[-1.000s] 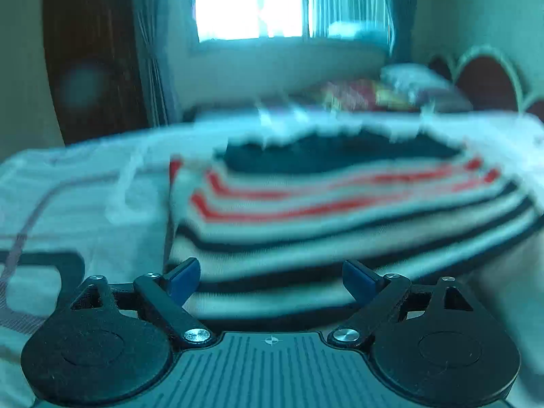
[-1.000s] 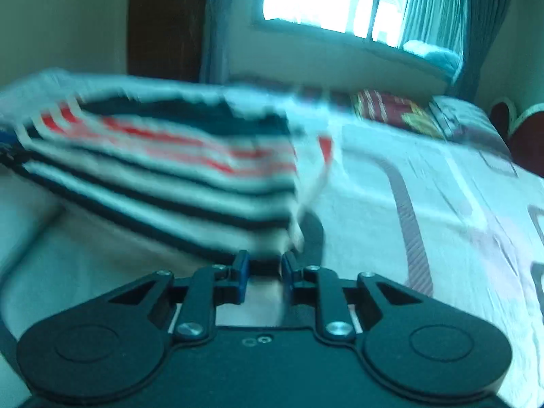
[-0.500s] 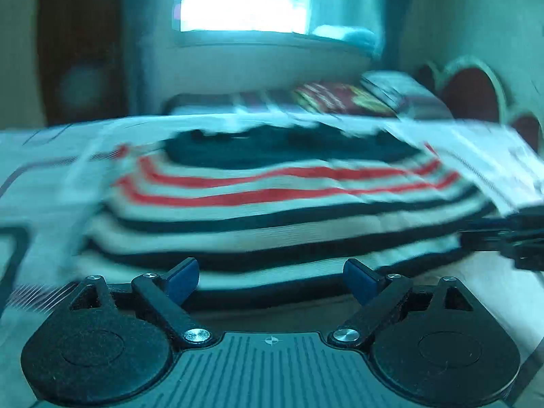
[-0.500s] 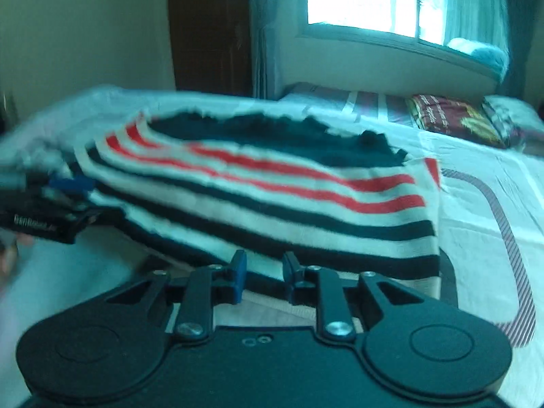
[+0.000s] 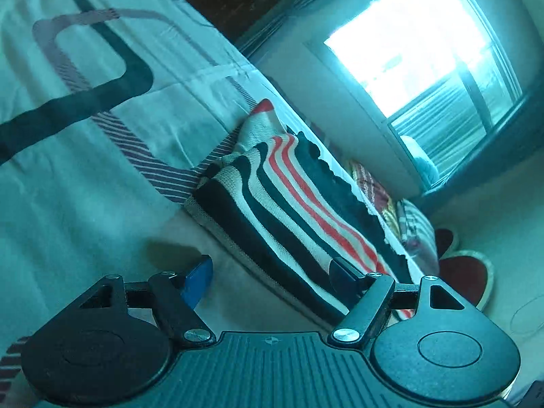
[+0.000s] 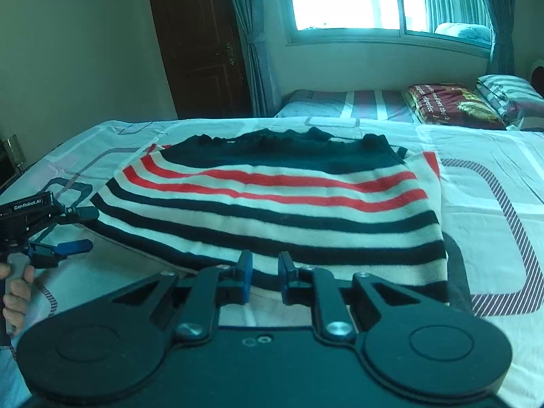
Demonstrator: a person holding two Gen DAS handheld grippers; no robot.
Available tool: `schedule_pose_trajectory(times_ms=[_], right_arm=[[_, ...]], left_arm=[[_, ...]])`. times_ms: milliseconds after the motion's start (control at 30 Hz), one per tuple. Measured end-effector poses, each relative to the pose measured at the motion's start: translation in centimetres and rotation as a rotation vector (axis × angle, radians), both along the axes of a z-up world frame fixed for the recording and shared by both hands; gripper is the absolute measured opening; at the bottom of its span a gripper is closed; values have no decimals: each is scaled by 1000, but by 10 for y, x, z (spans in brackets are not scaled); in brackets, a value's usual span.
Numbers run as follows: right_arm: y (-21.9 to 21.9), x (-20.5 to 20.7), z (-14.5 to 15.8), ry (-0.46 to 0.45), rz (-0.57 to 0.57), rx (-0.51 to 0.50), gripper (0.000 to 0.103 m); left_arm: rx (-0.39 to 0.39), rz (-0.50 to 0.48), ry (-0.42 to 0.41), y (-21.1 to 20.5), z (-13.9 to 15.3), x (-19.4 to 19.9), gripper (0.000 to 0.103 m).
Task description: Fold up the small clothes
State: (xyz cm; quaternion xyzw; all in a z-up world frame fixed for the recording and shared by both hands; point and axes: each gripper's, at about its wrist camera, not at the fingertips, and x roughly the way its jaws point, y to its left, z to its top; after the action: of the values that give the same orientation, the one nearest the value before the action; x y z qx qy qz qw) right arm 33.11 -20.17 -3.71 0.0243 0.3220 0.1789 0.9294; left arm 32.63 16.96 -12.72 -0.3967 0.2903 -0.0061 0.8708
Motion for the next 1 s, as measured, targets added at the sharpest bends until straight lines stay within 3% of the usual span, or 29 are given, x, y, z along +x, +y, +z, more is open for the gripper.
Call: schedule_pose_trajectory(times_ms=[67,100,200,267,333,400,467,533,633,800,1000], right_arm=[[-1,1,3,-1,4,-6,17],[-1,3,4,-7,9,-11,17],[3,19,5,-13,-3,-27,19],[18,33,1,-33,27,-57,19],[36,48,-7,-19,57,-83,20],[48,58,-16,-5,81,-84,18],[52,65,-27,16,61,-148,17],[40,67,-30,21,32,-102,17],[31,56,-16,-13,9,-76,25],[16,42,10,-57,-14,17,25],[15,42,54,-166,-22,40,25]], left_arm=[[-61,-1,-24,2,8,-9,75],[-44,3,-69,3,19,-16,75],[145,-69,-143,-18,46,-4,76],[229,-125,-126,-33,45,26,76],[287,-109,-80,-36,35,54,76],[306,-103,-30,-31,25,71,75],[311,-124,-32,-26,21,78,75],[309,-141,-22,-26,26,73,75],[355,-138,-32,-25,35,50,76],[362,-119,-10,-25,35,15,76],[342,-122,25,-23,25,2,76]])
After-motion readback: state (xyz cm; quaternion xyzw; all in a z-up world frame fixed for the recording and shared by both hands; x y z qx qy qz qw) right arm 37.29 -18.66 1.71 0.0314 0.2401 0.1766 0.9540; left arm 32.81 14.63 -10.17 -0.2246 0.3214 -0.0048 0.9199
